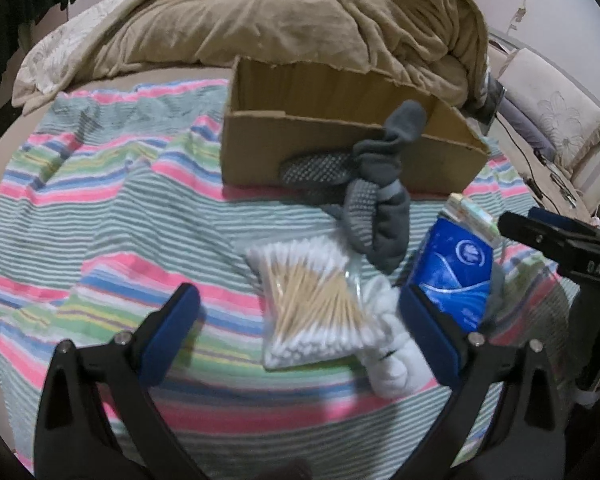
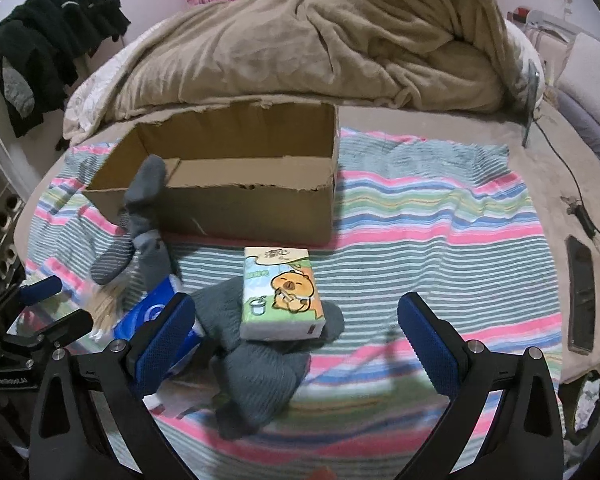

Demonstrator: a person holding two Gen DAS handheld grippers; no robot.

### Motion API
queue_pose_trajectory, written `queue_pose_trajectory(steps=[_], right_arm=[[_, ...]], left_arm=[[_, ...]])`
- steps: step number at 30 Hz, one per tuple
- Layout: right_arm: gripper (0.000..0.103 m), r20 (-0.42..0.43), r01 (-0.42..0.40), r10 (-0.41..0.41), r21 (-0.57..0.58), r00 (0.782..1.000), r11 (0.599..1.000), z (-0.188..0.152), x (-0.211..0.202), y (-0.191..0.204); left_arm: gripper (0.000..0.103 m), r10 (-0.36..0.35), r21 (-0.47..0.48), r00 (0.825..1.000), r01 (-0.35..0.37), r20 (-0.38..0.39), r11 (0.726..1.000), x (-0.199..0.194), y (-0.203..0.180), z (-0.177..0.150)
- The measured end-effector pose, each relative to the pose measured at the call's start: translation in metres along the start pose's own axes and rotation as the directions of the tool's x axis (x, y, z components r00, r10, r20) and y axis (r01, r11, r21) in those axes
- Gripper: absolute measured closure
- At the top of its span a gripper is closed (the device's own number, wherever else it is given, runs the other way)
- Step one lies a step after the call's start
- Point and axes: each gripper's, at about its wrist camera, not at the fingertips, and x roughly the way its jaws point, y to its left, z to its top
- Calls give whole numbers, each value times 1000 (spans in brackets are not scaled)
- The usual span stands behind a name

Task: Organize objects
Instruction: 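Place swab bag in box with left tool while right tool places cartoon tissues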

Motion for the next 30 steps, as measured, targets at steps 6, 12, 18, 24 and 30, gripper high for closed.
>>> queue_pose_trajectory(steps=[6, 12, 18, 24, 30], right_arm=[[12, -38, -8, 7, -6, 999, 1000, 2, 19, -1], [27, -57, -60, 59, -3, 997, 998, 0, 29, -3], [54, -47, -77, 76, -12, 996, 997, -2, 24, -2], [55, -3, -75, 75, -23, 997, 997, -3, 5, -1], [55, 40, -80, 81, -29, 996, 996, 1, -17, 0]], left_arm=[[23, 18, 15, 999, -17, -47, 1000, 22, 1, 0], [47, -8, 12, 997, 9, -75, 1000, 36, 2, -4], [56, -29, 13, 998, 30, -53, 999, 29, 3, -7], [57, -63, 1, 998, 63, -31, 998, 15, 4, -9], [57, -91, 0, 996, 91, 21, 996, -14, 5, -1]])
